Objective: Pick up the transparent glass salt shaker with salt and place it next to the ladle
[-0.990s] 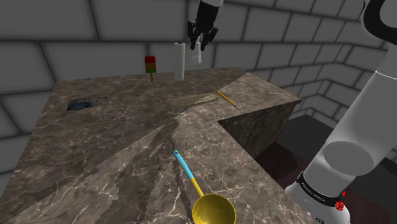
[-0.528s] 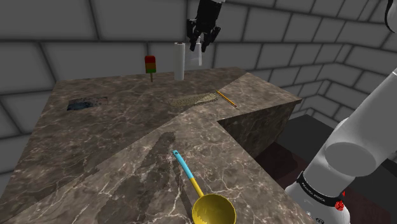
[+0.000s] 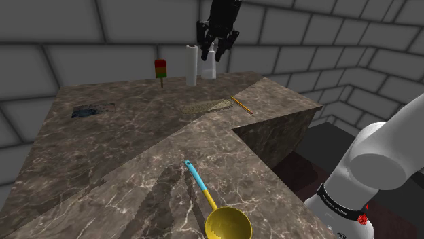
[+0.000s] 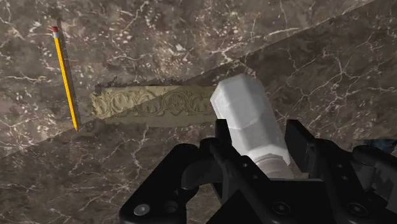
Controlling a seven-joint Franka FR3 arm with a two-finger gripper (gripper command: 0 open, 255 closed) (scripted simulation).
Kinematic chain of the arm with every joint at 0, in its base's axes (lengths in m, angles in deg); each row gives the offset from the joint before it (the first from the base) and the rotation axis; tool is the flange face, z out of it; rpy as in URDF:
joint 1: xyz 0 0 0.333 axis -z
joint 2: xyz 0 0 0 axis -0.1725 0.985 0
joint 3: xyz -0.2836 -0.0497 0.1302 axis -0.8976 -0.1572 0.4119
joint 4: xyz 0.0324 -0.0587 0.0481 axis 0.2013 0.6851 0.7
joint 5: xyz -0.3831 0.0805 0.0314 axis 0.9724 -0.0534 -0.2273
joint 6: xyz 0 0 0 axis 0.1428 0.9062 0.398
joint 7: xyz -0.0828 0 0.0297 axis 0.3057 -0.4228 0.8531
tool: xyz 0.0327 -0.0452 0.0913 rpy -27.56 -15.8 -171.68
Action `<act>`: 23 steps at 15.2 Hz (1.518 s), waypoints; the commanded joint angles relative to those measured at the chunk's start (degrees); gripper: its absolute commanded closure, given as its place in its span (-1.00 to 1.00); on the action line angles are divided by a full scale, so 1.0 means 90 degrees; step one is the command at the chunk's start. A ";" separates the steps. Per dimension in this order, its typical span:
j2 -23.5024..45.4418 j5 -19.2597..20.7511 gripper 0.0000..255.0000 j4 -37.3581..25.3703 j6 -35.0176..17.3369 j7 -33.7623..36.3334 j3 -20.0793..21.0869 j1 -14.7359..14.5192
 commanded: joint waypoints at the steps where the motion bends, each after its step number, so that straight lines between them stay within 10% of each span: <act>1: -0.0331 -0.0084 1.00 0.0324 -0.0018 0.0248 0.0149 -0.0118; 23: -0.1491 -0.0796 1.00 0.0541 0.0508 0.3250 0.2388 -0.1080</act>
